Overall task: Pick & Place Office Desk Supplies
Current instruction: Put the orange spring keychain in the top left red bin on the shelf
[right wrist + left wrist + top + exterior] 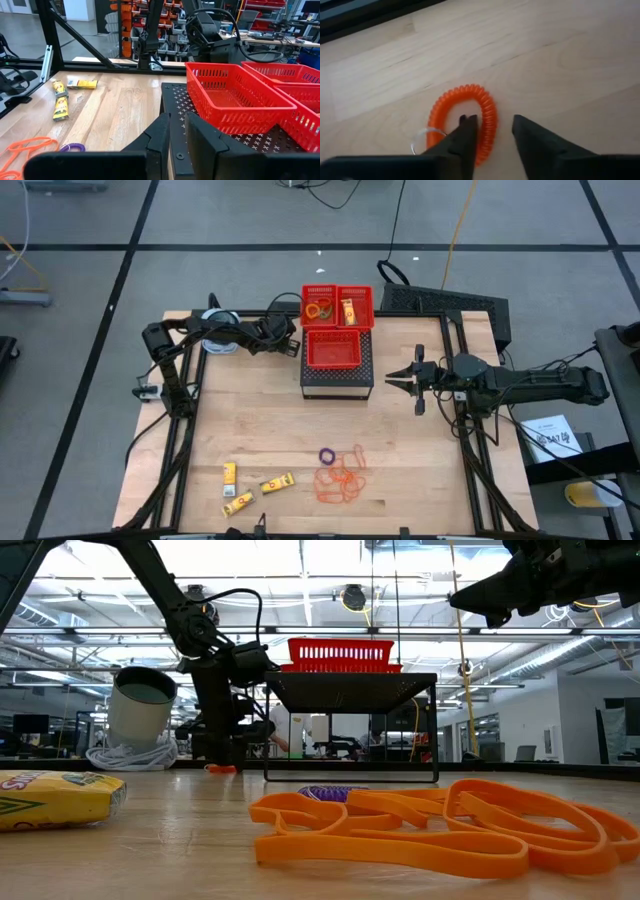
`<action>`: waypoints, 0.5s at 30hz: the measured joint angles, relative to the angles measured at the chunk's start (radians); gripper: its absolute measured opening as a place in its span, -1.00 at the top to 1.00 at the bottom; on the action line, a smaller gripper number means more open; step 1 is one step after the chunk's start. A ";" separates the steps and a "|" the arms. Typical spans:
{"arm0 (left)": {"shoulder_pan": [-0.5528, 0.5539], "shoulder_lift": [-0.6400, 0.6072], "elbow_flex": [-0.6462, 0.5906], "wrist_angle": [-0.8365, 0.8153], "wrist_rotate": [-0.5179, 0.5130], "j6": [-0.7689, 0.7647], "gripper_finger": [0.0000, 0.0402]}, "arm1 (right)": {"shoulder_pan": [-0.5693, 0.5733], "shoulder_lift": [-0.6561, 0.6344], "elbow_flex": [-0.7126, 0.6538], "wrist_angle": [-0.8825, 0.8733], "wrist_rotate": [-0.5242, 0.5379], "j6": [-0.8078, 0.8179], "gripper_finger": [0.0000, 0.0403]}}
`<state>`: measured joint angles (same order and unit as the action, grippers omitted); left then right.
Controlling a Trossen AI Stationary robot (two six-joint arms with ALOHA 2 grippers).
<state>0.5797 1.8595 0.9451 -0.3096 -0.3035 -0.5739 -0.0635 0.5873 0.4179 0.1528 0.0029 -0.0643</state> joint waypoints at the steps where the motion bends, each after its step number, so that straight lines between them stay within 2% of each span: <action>1: 0.000 0.001 0.000 -0.006 0.002 -0.001 0.46 | 0.000 0.000 0.000 0.000 0.000 0.000 0.75; 5: -0.002 0.002 0.001 -0.027 0.002 0.001 0.77 | 0.000 0.000 0.000 0.000 0.000 0.000 0.75; 8: -0.008 0.001 0.001 -0.031 0.002 0.023 0.93 | 0.000 0.000 0.000 0.000 0.000 0.000 0.75; 15: -0.021 -0.062 -0.006 -0.071 0.008 0.014 0.90 | 0.000 0.000 0.000 0.000 0.000 0.000 0.75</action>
<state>0.5591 1.7972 0.9387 -0.3807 -0.2959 -0.5598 -0.0638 0.5875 0.4179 0.1528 0.0029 -0.0643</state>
